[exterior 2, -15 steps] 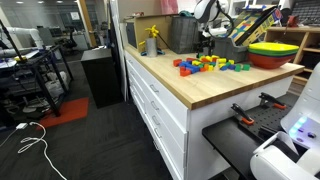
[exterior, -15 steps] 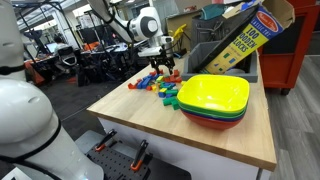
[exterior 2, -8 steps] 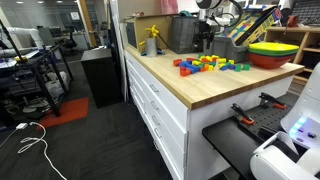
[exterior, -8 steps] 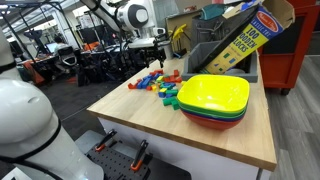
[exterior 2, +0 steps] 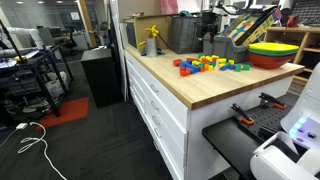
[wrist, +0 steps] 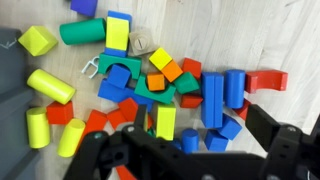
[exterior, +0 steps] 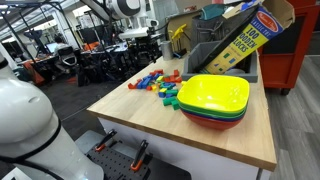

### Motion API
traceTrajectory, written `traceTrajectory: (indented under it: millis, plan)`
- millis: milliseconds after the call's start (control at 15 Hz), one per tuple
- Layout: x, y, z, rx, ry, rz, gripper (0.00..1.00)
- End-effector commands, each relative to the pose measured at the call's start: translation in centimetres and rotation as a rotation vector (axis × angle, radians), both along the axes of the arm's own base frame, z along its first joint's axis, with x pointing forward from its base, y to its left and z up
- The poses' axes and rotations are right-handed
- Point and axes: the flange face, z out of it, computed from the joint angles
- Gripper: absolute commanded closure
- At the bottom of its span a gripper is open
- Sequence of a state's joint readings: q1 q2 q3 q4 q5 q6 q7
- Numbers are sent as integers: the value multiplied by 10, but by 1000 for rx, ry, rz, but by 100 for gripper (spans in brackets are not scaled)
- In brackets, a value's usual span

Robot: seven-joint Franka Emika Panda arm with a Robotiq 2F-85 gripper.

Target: Pick up the yellow triangular block and move it to the left of the table, pick up the orange rectangular block and move it forward on the table, lay the yellow cylindrical block on the table

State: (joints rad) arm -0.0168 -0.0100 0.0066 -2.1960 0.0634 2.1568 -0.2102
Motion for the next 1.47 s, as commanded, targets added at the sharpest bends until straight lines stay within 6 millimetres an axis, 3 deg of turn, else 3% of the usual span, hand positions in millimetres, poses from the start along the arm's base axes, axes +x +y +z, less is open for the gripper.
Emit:
traceTrajectory:
  millis: [0, 733, 1200, 1400]
  plan:
    - [-23, 0, 26, 15, 11, 7, 0]
    - [-47, 8, 89, 5, -63, -12, 0]
    - [-52, 16, 112, 23, -129, 16, 0]
    - [-44, 16, 108, 15, -116, 8, 0]
